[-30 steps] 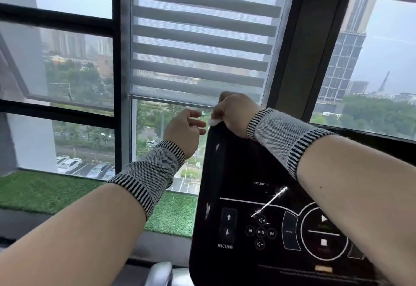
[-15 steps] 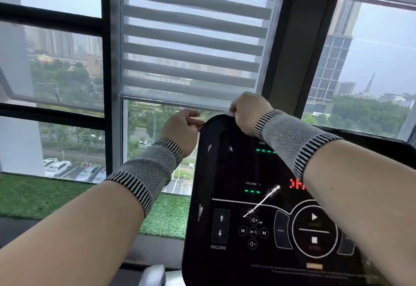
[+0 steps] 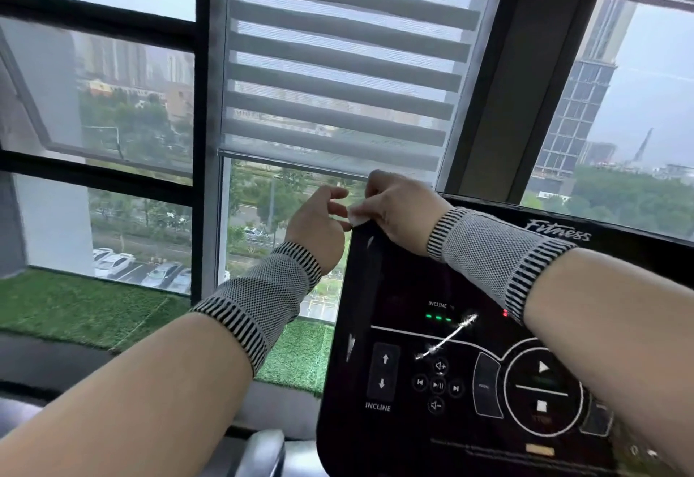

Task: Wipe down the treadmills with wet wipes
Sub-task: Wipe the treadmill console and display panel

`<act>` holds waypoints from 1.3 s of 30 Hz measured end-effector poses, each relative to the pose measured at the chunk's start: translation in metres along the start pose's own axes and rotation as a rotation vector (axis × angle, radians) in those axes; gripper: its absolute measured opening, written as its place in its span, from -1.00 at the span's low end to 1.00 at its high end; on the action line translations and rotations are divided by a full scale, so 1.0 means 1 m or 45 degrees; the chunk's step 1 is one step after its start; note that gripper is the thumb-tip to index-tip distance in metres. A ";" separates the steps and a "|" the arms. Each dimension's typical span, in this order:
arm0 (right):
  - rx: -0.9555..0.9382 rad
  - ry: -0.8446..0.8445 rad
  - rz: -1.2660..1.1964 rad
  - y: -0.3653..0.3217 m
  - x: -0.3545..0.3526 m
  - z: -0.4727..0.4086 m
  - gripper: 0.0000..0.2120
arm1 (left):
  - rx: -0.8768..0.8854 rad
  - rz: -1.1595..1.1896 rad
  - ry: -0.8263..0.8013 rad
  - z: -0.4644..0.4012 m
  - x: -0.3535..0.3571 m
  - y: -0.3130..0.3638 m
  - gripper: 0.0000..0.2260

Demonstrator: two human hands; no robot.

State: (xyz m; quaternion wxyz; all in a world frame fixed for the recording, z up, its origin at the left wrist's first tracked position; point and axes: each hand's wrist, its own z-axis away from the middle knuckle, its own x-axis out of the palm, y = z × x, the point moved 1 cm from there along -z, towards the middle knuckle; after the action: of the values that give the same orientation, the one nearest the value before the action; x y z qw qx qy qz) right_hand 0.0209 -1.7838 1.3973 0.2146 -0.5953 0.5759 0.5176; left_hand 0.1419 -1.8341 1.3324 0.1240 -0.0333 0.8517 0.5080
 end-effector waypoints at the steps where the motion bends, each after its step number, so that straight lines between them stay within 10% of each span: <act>1: 0.016 0.033 -0.005 0.001 -0.001 -0.003 -0.76 | -0.004 -0.001 0.004 0.000 0.001 -0.001 -0.54; 23: 0.669 0.029 0.094 0.068 -0.003 0.038 -0.65 | 0.372 -0.648 -0.166 -0.026 0.031 0.043 -0.53; 39: 0.717 -0.062 0.041 0.108 -0.008 0.083 -0.53 | 0.567 -1.226 -0.305 -0.019 0.091 0.092 -0.63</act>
State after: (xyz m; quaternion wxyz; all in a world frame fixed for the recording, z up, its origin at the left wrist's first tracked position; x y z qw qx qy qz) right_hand -0.1063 -1.7358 1.4103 0.3769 -0.4904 0.7012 0.3546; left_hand 0.0337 -1.7998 1.3970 0.4430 -0.3343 0.8071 0.2012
